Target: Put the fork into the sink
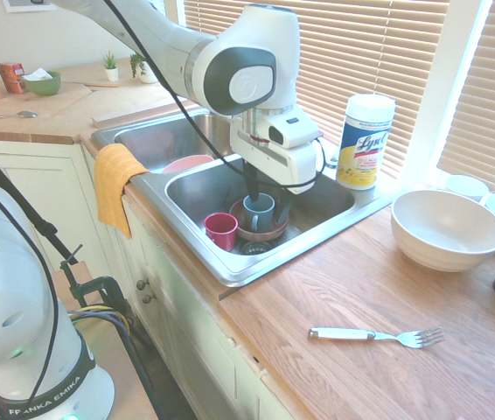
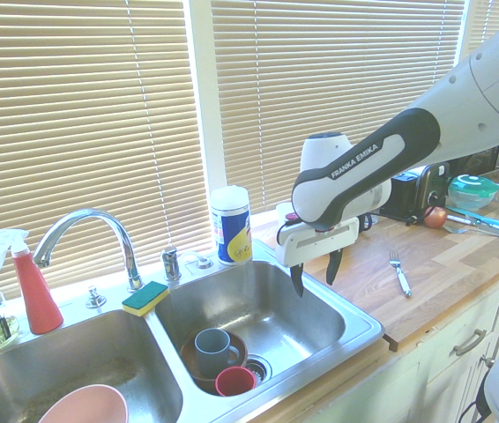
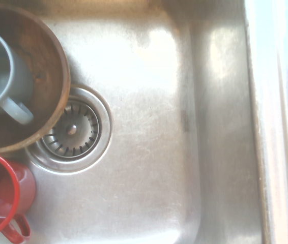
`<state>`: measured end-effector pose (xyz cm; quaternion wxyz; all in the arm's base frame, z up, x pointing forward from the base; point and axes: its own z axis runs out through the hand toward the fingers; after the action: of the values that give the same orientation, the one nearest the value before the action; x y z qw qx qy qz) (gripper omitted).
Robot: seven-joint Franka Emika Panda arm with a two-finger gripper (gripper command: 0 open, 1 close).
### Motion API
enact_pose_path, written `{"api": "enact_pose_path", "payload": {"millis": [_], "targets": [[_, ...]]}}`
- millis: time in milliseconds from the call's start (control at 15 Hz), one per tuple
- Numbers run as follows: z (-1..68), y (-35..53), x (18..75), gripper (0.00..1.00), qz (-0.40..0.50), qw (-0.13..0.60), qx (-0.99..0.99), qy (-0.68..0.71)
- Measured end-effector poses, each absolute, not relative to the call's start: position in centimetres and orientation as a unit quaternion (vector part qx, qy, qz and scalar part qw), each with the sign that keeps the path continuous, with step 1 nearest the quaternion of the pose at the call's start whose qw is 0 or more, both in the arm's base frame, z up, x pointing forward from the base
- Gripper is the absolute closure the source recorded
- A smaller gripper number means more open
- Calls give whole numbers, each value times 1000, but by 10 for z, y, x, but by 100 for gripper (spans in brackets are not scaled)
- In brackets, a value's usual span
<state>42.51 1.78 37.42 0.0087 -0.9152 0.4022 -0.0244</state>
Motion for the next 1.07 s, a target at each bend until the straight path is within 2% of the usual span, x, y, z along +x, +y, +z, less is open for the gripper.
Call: {"api": "enact_pose_path", "payload": {"millis": [333, 733, 1067], "targets": [[383, 5, 425, 0, -31, 13, -908, 418], [409, -86, 403, 0, -41, 3, -876, 480], [393, -169, 367, 0, -28, -6, -842, 538]]}}
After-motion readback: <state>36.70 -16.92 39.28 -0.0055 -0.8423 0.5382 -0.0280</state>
